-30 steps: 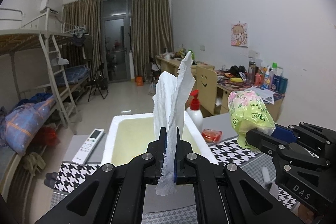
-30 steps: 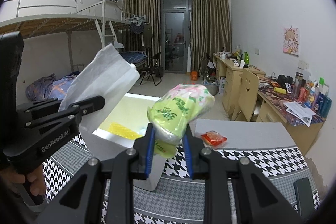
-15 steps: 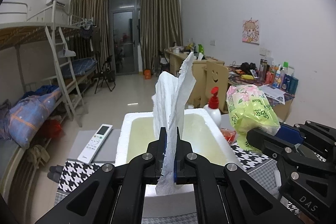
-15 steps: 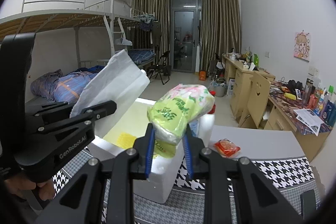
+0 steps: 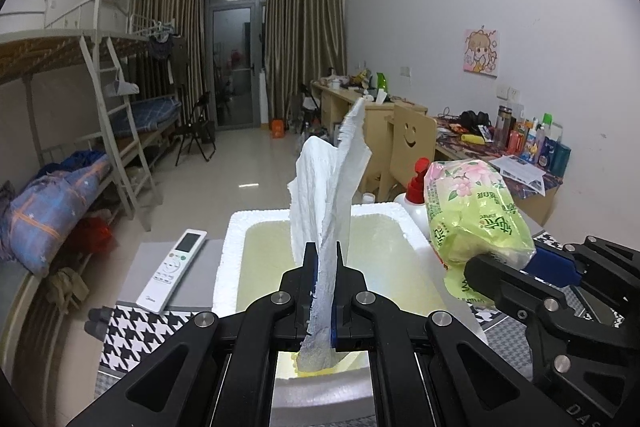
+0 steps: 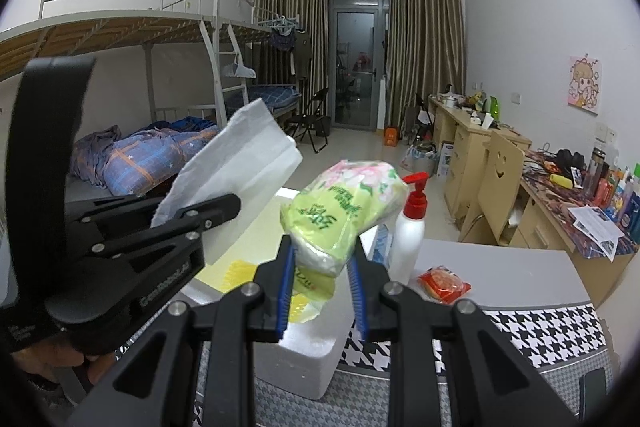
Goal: Organize soft objects
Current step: 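Open left tool to drop the white tissue into the foam box, then open right tool to drop the green wipes packet into the box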
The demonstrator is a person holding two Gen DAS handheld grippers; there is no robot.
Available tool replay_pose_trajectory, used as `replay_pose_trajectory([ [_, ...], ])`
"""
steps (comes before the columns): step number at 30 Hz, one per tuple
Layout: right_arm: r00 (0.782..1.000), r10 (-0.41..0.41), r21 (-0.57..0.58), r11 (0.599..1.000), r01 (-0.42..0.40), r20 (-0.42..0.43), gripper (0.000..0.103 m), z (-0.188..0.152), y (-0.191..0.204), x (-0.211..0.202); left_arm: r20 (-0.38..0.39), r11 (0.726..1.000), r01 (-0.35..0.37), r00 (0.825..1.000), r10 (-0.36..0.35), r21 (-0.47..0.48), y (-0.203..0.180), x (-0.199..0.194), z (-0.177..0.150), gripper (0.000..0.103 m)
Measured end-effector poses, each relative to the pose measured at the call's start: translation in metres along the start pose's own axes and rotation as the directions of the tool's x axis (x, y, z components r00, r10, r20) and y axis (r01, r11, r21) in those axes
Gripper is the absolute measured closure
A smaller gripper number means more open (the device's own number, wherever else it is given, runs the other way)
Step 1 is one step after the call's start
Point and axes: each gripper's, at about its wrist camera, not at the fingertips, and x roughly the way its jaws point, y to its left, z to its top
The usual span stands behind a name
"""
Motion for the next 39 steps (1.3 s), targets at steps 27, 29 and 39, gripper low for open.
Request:
replay_pose_trajectory([
  [27, 1.0, 0.015, -0.007, 1.0, -0.015, -0.013, 0.073, 0.006, 0.007, 0.012, 0.014, 0.993, -0.1, 0.995, 0.101, -0.063, 0.032, -0.01, -0.005, 0.002],
  [29, 1.0, 0.022, -0.009, 1.0, -0.022, -0.019, 0.073, 0.007, 0.007, 0.015, 0.02, 0.992, -0.108, 0.994, 0.11, -0.061, 0.034, -0.012, -0.005, 0.002],
  [39, 0.998, 0.041, -0.016, 0.999, -0.042, -0.043, 0.073, 0.01, 0.01, 0.03, 0.043, 0.982, -0.173, 0.983, 0.177, -0.074, 0.051, -0.022, -0.011, 0.002],
])
